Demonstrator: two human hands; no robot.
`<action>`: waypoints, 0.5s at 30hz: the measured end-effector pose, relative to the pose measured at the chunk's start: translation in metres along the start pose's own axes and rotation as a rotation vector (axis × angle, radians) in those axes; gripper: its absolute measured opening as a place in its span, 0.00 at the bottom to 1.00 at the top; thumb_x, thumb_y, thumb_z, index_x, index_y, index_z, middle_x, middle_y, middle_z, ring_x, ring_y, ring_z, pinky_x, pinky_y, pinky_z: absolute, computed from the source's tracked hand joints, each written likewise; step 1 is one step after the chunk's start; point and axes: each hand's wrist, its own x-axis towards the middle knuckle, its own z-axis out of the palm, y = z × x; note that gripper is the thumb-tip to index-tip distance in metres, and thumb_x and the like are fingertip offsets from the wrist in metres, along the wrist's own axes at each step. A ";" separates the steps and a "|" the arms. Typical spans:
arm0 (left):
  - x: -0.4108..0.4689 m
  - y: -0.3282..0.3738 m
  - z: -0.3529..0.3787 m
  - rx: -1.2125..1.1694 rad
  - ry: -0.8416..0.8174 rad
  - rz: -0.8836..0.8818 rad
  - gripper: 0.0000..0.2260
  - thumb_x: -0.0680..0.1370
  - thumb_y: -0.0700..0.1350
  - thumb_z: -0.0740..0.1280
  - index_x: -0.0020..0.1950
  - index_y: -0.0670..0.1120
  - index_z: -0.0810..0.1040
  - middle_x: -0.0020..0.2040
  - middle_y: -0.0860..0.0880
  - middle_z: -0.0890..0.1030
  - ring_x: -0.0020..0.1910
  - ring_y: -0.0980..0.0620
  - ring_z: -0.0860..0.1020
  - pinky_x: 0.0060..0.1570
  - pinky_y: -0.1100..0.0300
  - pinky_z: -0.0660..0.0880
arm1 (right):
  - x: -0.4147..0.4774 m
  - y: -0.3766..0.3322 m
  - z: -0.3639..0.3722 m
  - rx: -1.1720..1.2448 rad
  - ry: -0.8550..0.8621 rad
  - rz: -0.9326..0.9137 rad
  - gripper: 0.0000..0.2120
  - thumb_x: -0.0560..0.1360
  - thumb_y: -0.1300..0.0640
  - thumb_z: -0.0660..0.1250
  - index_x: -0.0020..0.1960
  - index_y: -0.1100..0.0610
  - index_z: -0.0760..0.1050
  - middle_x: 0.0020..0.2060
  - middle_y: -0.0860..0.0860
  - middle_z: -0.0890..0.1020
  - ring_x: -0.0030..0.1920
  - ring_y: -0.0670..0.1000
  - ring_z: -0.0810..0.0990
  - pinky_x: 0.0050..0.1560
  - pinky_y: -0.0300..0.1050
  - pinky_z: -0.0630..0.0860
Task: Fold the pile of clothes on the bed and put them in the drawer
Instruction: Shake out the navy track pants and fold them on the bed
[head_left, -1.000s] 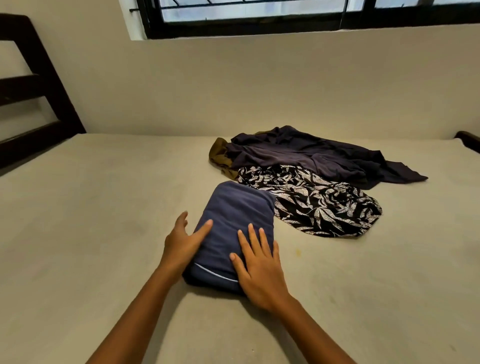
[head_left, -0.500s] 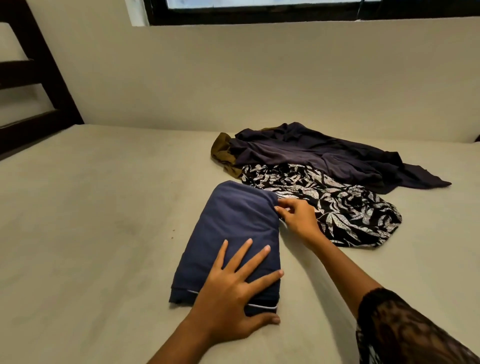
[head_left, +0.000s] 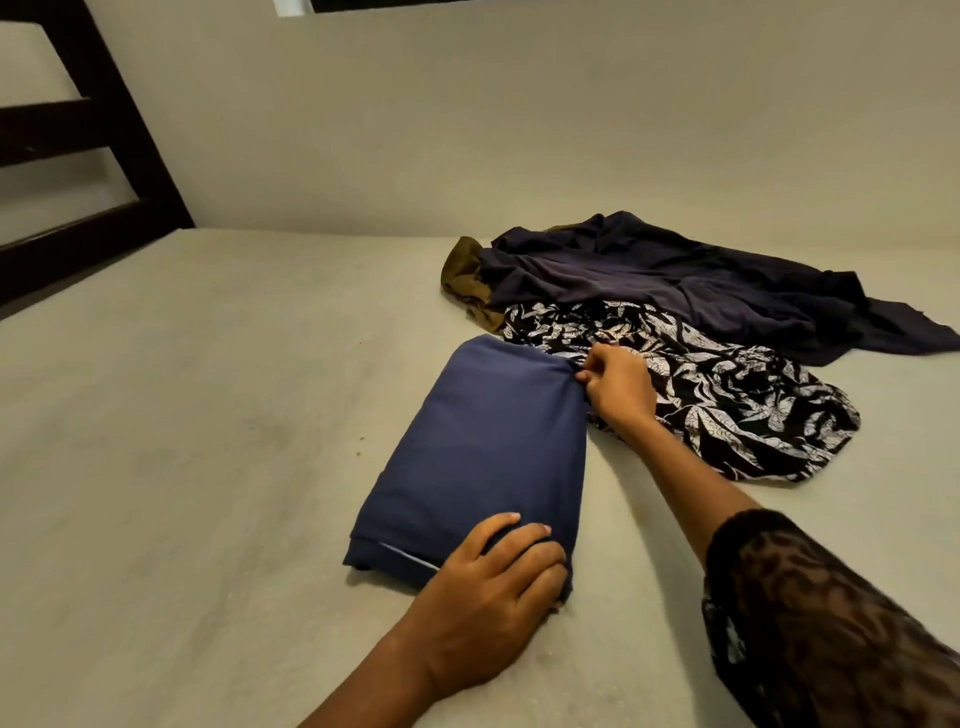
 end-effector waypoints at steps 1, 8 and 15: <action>0.000 0.000 0.001 0.017 -0.006 0.007 0.10 0.83 0.48 0.51 0.58 0.48 0.70 0.54 0.52 0.82 0.59 0.53 0.71 0.66 0.55 0.62 | -0.005 0.003 0.004 0.007 0.013 -0.016 0.05 0.76 0.62 0.63 0.43 0.57 0.76 0.45 0.57 0.81 0.44 0.58 0.76 0.39 0.45 0.68; 0.017 0.002 -0.023 -0.244 0.067 -0.145 0.16 0.80 0.57 0.55 0.59 0.47 0.72 0.56 0.48 0.80 0.55 0.52 0.75 0.58 0.58 0.69 | -0.052 -0.031 -0.008 0.090 0.081 -0.318 0.19 0.76 0.61 0.57 0.66 0.60 0.72 0.67 0.57 0.72 0.68 0.58 0.67 0.68 0.49 0.59; 0.022 -0.001 -0.011 0.007 -0.198 -0.771 0.30 0.76 0.65 0.51 0.74 0.53 0.61 0.72 0.43 0.66 0.73 0.36 0.60 0.68 0.38 0.48 | -0.053 -0.034 0.029 -0.381 -0.493 -0.606 0.27 0.77 0.34 0.45 0.74 0.35 0.44 0.76 0.44 0.40 0.74 0.52 0.32 0.66 0.64 0.26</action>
